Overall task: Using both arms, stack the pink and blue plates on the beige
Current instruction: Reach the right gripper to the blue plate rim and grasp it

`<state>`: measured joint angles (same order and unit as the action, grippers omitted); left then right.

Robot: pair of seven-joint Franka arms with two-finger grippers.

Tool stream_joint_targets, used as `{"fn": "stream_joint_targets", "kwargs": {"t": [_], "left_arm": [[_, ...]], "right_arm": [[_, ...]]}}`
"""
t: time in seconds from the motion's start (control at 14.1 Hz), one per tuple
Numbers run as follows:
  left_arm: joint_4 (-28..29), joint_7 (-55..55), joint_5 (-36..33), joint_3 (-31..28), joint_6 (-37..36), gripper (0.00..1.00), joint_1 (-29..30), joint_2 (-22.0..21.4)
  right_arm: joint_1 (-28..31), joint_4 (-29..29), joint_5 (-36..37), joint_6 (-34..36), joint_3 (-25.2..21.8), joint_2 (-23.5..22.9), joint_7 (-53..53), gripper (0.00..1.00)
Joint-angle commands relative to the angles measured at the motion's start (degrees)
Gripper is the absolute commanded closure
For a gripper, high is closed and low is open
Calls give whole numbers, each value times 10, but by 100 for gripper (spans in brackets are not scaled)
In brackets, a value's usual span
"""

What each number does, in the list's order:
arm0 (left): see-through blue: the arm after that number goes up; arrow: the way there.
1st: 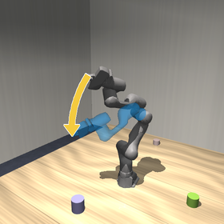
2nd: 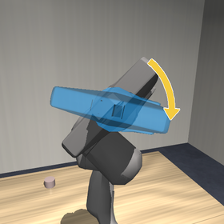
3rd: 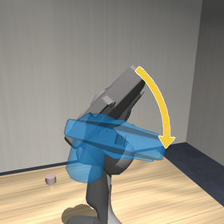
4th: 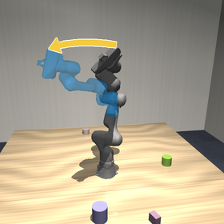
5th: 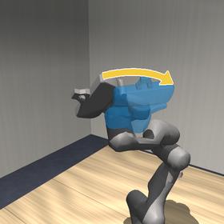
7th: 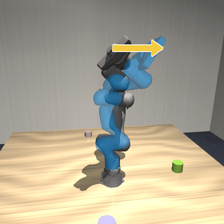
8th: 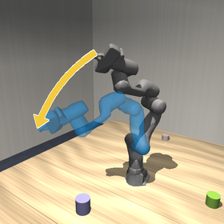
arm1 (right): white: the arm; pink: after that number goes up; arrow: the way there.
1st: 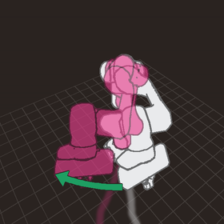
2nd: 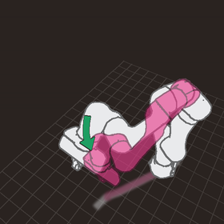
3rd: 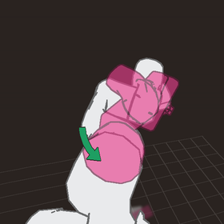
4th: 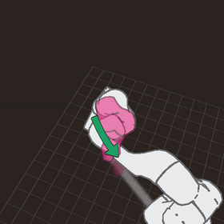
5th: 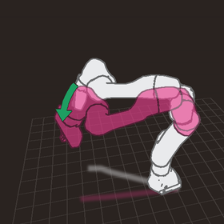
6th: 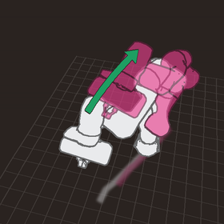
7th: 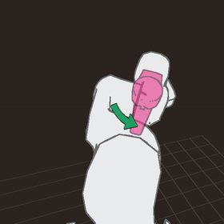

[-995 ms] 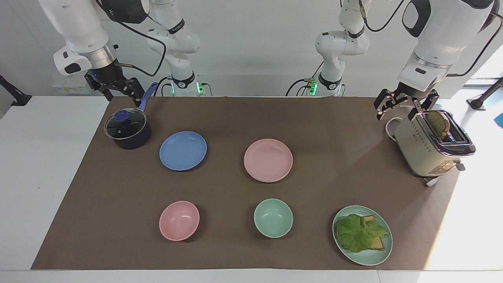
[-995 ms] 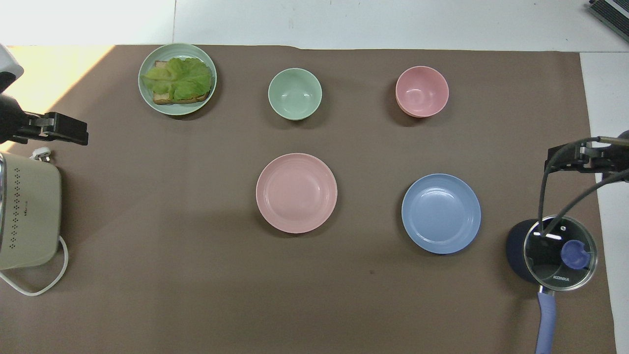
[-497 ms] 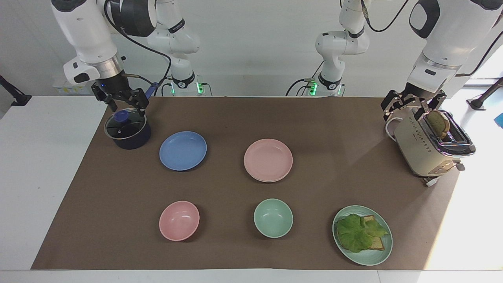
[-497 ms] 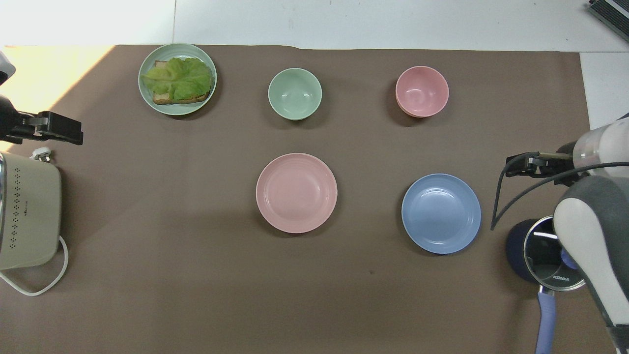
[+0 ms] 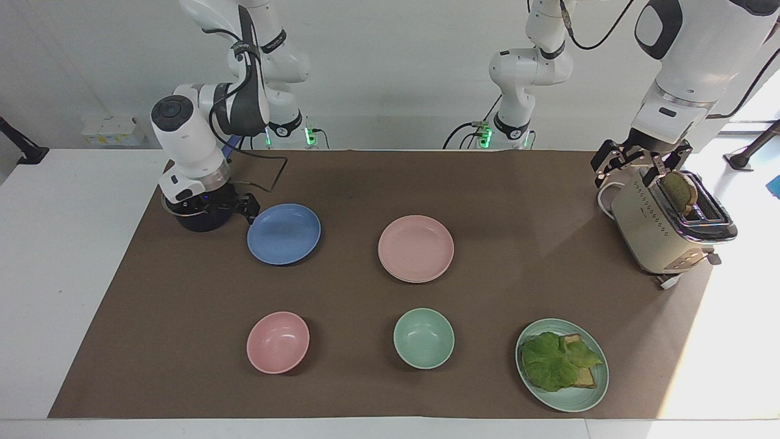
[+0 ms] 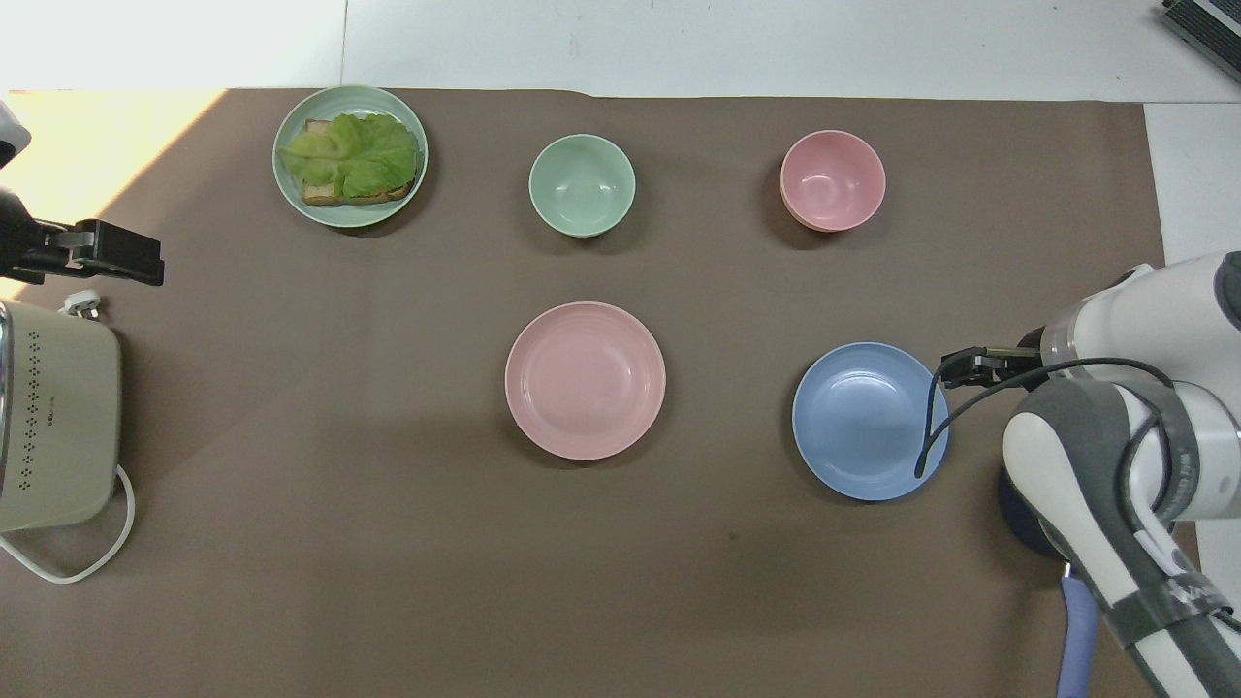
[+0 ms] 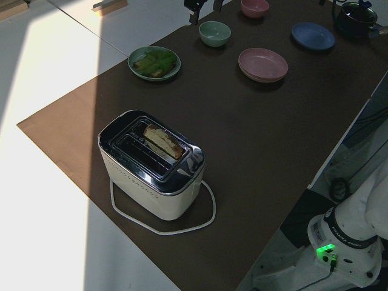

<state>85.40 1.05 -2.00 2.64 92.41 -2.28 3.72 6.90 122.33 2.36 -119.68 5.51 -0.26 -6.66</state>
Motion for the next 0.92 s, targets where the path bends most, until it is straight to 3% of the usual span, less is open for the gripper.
{"fn": "stream_joint_targets", "kwargs": {"t": [0.0, 0.28, 0.71, 0.78, 0.85], "left_arm": [[3, -4, -6, 3, -5, 0, 4, -3], [3, -4, -6, 3, -5, 0, 4, -3], [3, -4, -6, 3, -5, 0, 4, -3], [3, -4, -6, 3, -5, 0, 4, -3], [3, -4, -6, 3, -5, 0, 4, -3]], "right_arm": [[-3, 41, -13, -58, 1, -8, 25, 0], [-9, 99, -13, -136, 0, -17, 25, 0], [0, 121, -13, -150, 0, -22, 58, 0], [5, 123, -14, -160, 0, -25, 60, 6], [6, 129, -14, -169, 0, -26, 61, 19]]}}
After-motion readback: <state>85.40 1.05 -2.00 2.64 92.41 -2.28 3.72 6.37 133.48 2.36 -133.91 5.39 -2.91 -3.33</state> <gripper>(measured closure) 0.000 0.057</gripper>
